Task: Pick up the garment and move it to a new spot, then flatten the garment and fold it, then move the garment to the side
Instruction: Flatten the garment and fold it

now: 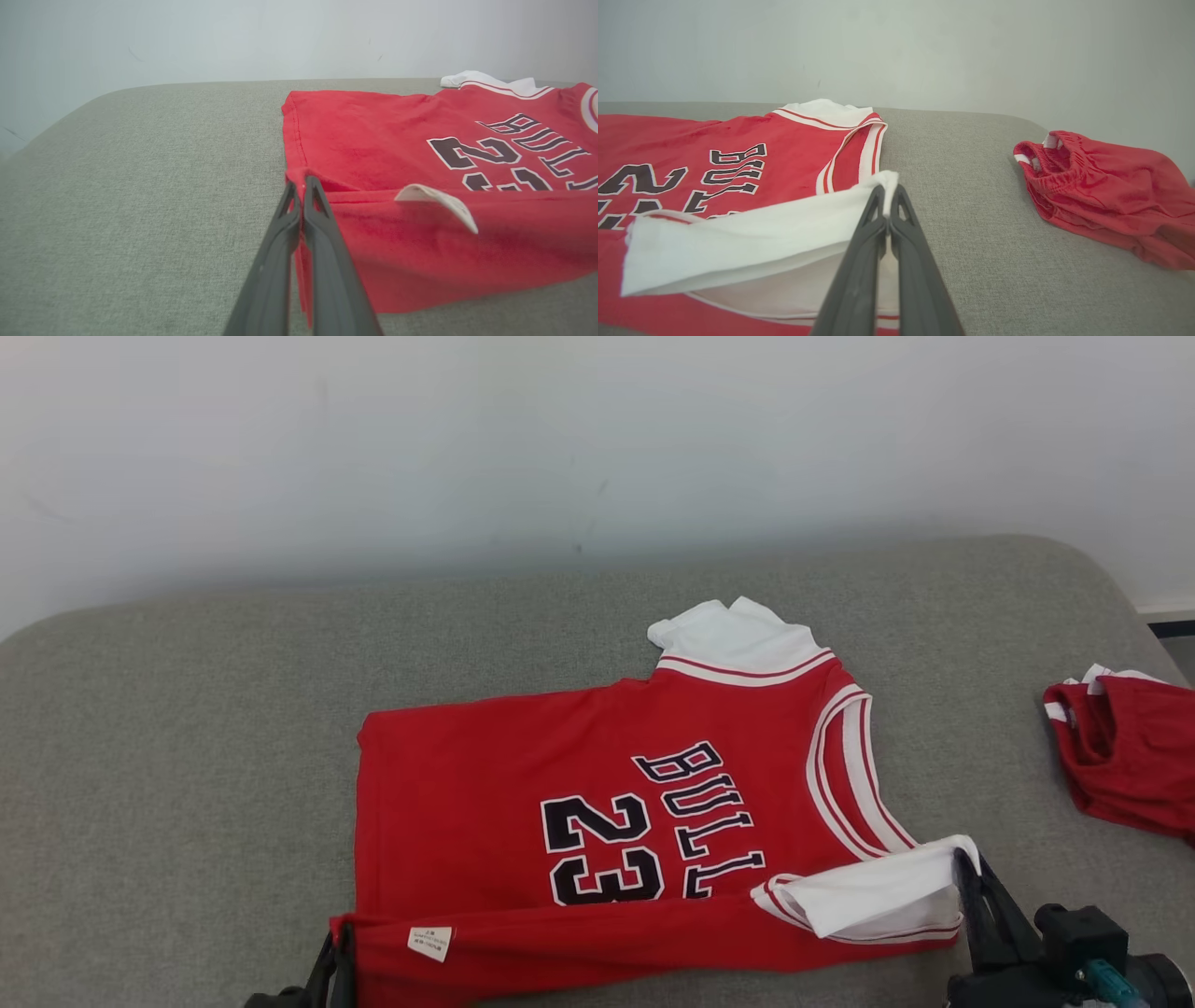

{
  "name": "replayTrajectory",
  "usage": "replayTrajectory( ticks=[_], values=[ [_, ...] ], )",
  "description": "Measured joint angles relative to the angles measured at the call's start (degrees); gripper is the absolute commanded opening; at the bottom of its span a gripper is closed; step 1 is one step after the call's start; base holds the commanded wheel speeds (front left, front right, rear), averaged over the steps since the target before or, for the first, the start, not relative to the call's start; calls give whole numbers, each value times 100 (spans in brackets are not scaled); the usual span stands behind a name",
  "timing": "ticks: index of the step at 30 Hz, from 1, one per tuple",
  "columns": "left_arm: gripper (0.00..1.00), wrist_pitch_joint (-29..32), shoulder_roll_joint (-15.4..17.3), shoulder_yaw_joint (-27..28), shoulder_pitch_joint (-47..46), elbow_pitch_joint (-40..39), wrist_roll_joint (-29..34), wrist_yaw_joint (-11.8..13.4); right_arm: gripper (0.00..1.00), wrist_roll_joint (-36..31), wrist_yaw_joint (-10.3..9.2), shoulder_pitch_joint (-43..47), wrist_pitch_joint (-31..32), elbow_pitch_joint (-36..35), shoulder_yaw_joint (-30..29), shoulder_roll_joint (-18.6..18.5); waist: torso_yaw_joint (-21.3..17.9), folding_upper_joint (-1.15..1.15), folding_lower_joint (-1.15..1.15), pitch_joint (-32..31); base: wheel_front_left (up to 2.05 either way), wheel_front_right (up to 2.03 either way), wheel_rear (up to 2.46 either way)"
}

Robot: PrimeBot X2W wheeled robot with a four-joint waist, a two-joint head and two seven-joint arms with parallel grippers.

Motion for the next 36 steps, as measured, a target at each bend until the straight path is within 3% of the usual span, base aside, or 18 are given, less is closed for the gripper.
replayTrajectory(
  ticks=[27,28,29,30,31,36],
  values=[
    [0,0,0,-361,-911,590,67,167,0,-321,0,-1062,1,639,-503,56,231,0,0,704,0,0,0],
    [0,0,1,-372,-922,599,40,167,13,-323,0,-1068,1,636,-526,67,241,0,0,714,0,0,0],
    [33,0,1,-381,-928,593,26,168,50,-324,0,-1069,1,627,-541,77,253,0,0,723,0,0,0],
    [62,0,0,-394,-928,583,25,170,100,-332,0,-1070,1,631,-544,86,264,0,0,729,0,0,0],
    [100,0,0,-411,-926,568,24,174,100,-343,0,-1070,1,630,-547,107,274,0,0,731,0,0,0],
    [100,0,0,-443,-790,450,-85,255,100,-371,0,-1054,1,442,-671,143,290,0,-1,680,0,0,0]
  ],
)
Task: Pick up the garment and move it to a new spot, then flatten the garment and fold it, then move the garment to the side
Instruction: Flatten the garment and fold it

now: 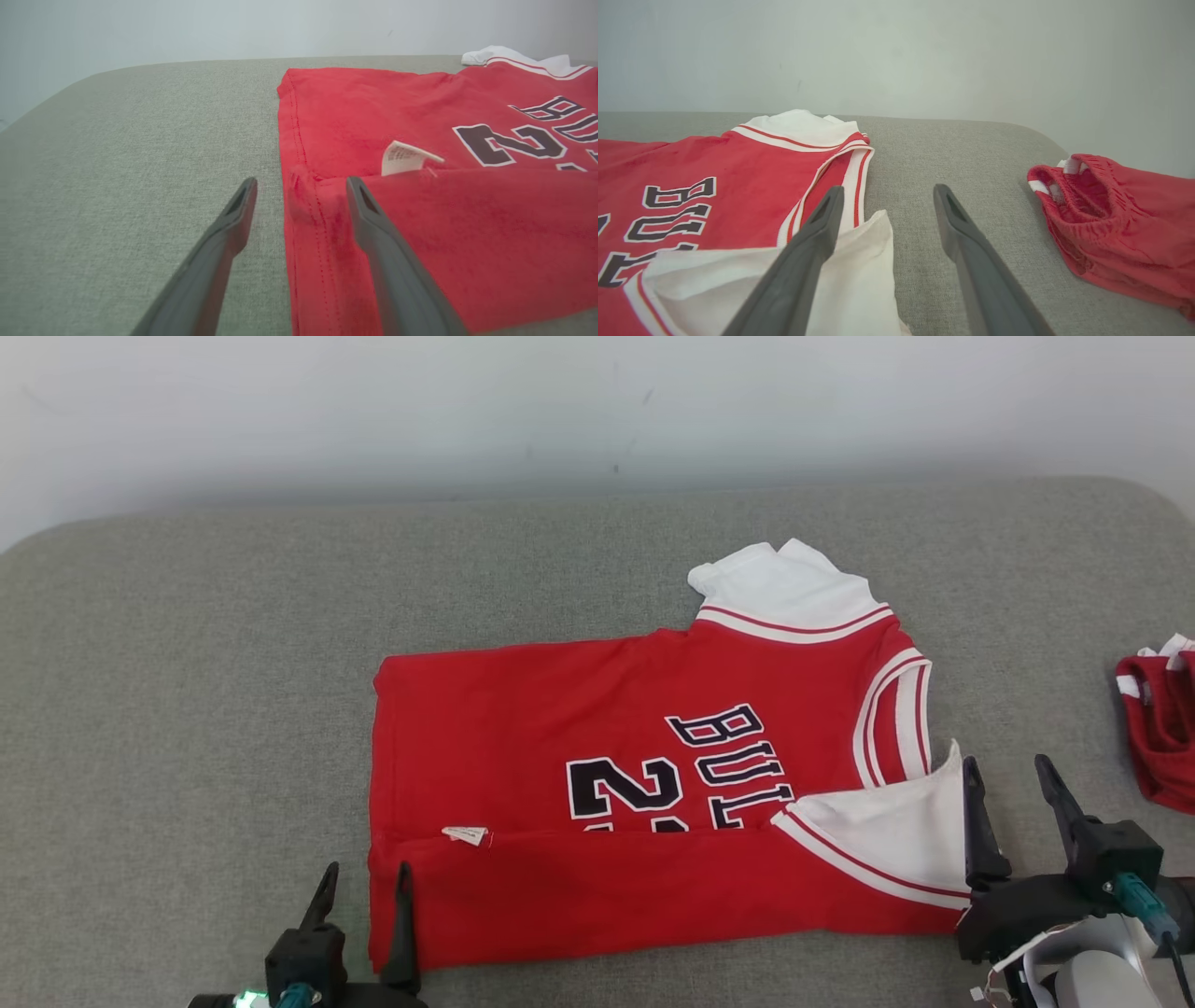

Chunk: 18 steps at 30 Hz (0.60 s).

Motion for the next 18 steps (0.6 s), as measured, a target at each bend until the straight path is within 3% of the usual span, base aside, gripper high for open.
replayTrajectory(
  ticks=[18],
  values=[
    [100,0,0,-219,809,-369,-197,149,100,12,0,938,-1,164,-71,94,-78,0,-1,-230,0,0,0]
  ],
)
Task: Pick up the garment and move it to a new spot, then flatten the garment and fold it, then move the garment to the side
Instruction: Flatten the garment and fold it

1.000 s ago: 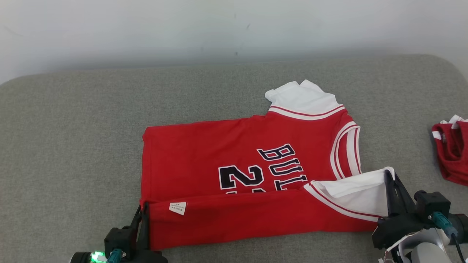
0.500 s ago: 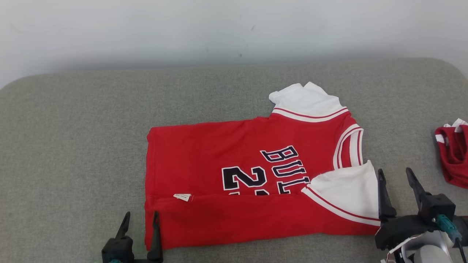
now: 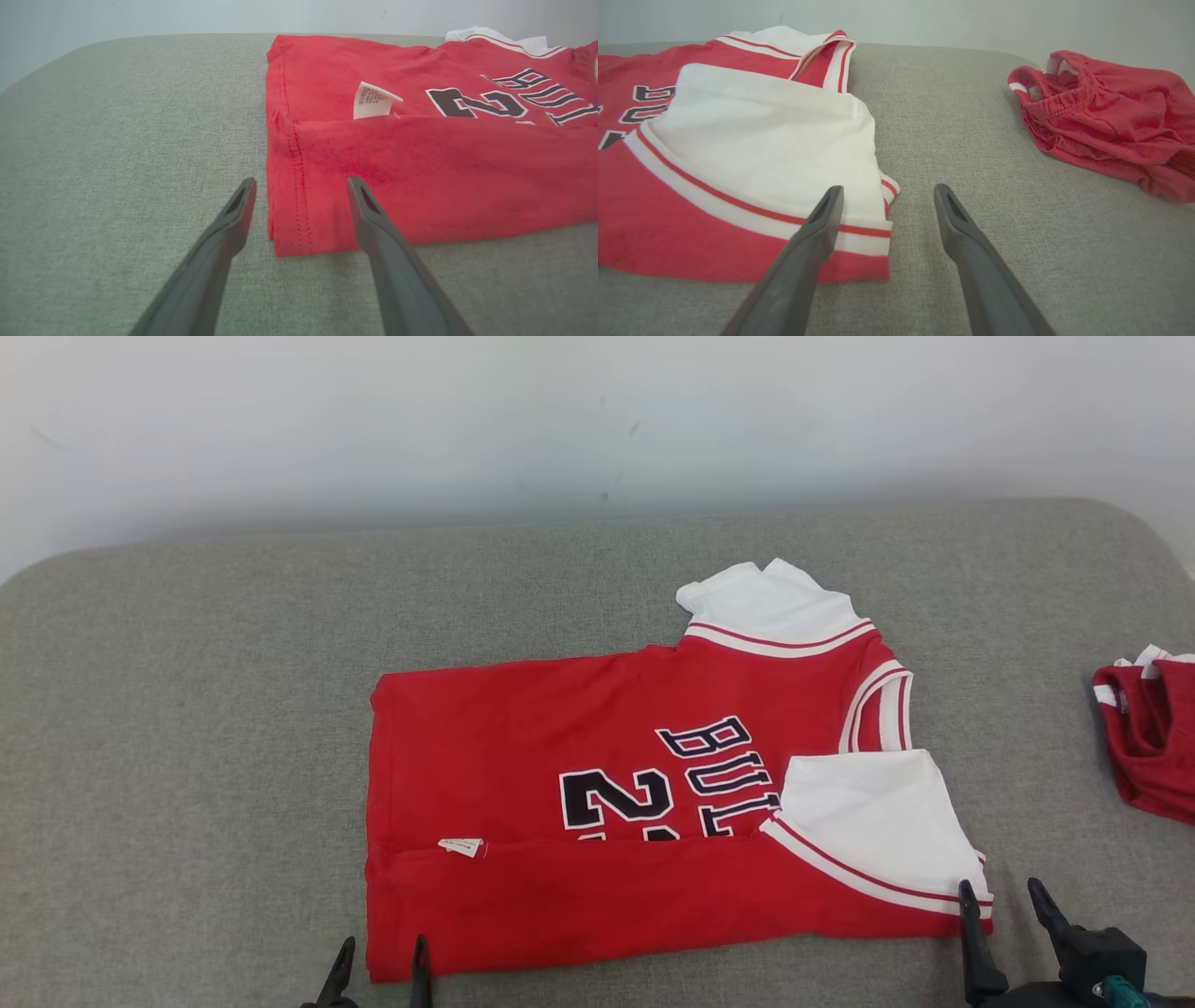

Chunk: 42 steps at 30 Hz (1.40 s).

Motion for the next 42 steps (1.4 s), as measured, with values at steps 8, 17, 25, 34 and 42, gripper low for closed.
replayTrajectory(
  ticks=[8,17,25,34,42],
  values=[
    [100,0,0,-91,-52,-13,-4,-5,100,172,0,-165,0,539,127,-18,52,0,0,129,0,0,0],
    [100,0,3,-131,-84,-5,-1,-76,12,458,0,-544,-30,1190,334,-101,179,0,0,255,0,0,0],
    [100,0,1,-153,-138,111,-223,-123,0,660,1,-573,-24,1094,517,-197,161,0,0,299,0,0,0],
    [45,-2,3,-215,-369,747,-871,-20,0,744,1,-539,0,740,602,-283,55,0,1,364,0,0,0],
    [0,-9,2,-244,-503,955,-956,-73,0,812,0,-444,0,558,600,-270,40,0,1,332,0,0,0]
  ],
)
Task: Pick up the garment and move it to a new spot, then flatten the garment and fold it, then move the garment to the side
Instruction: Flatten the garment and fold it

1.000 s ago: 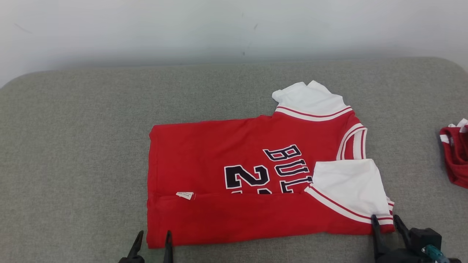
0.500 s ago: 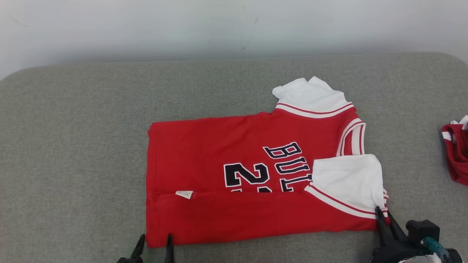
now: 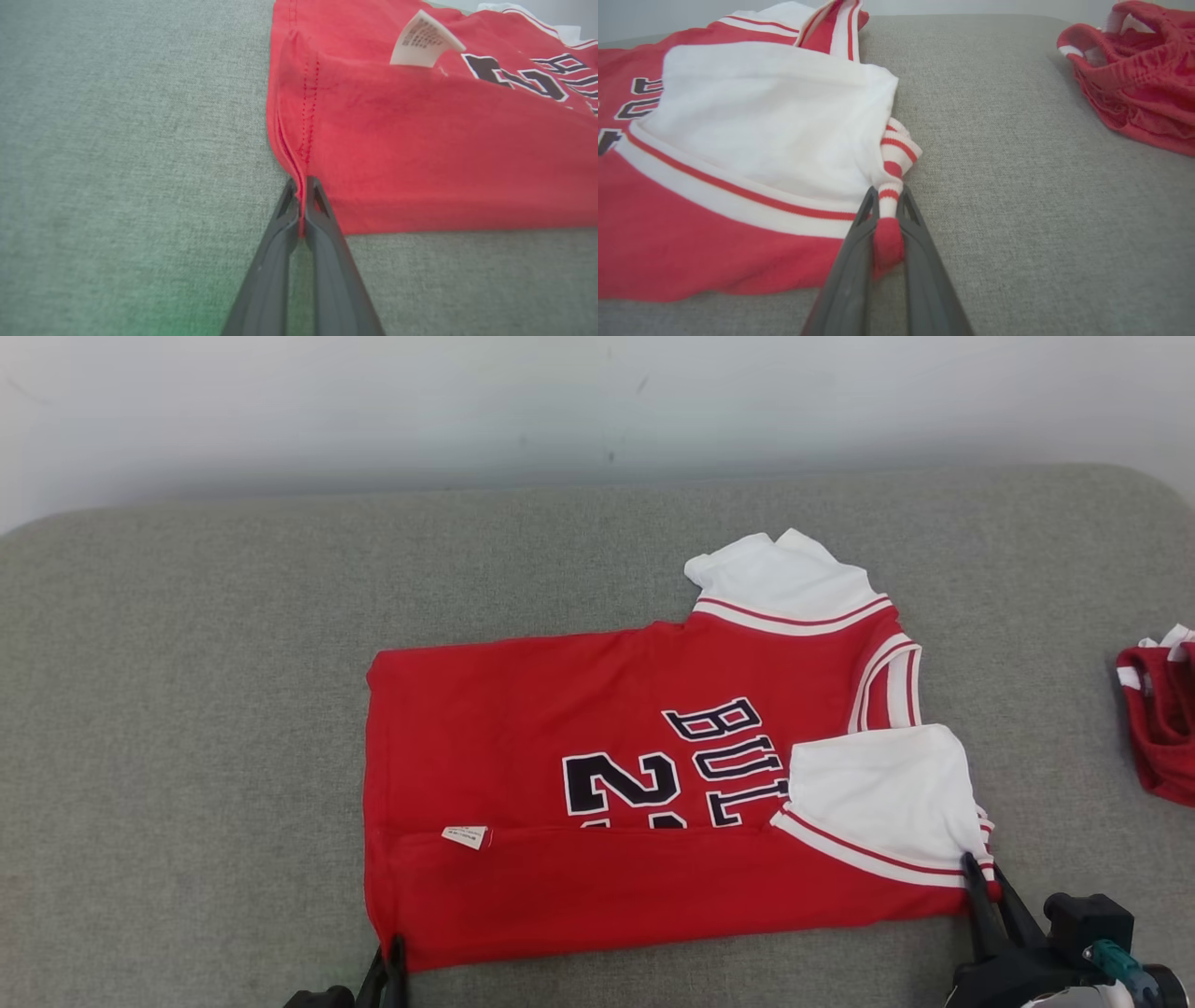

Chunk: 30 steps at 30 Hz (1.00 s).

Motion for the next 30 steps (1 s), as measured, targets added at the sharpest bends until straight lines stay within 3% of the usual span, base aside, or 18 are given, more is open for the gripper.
replayTrajectory(
  ticks=[20,21,22,23,24,25,30],
  values=[
    [0,8,-18,694,1012,147,404,-263,0,-101,2,933,1,-12,-157,278,-129,0,-1,-1083,0,0,0],
    [5,8,-18,711,1029,155,405,-268,0,-84,2,960,1,1,-160,281,-139,0,-1,-1109,0,0,0],
    [40,8,-18,721,1038,162,405,-278,0,-81,3,984,2,0,-164,282,-149,0,-1,-1125,0,0,0],
    [87,8,-18,731,1041,165,407,-287,21,-74,2,992,1,-4,-165,281,-161,0,-1,-1131,0,0,0],
    [100,8,-13,747,1041,166,408,-282,56,-67,1,992,1,-9,-176,280,-166,0,-1,-1127,0,0,0],
    [100,8,2,761,1041,167,411,-282,100,-66,0,992,1,-16,-190,269,-168,0,-1,-1117,0,0,0],
    [100,8,-2,781,1017,26,438,-260,100,-71,0,959,1,-181,-230,254,-163,0,-1,-1052,0,0,0]
  ],
)
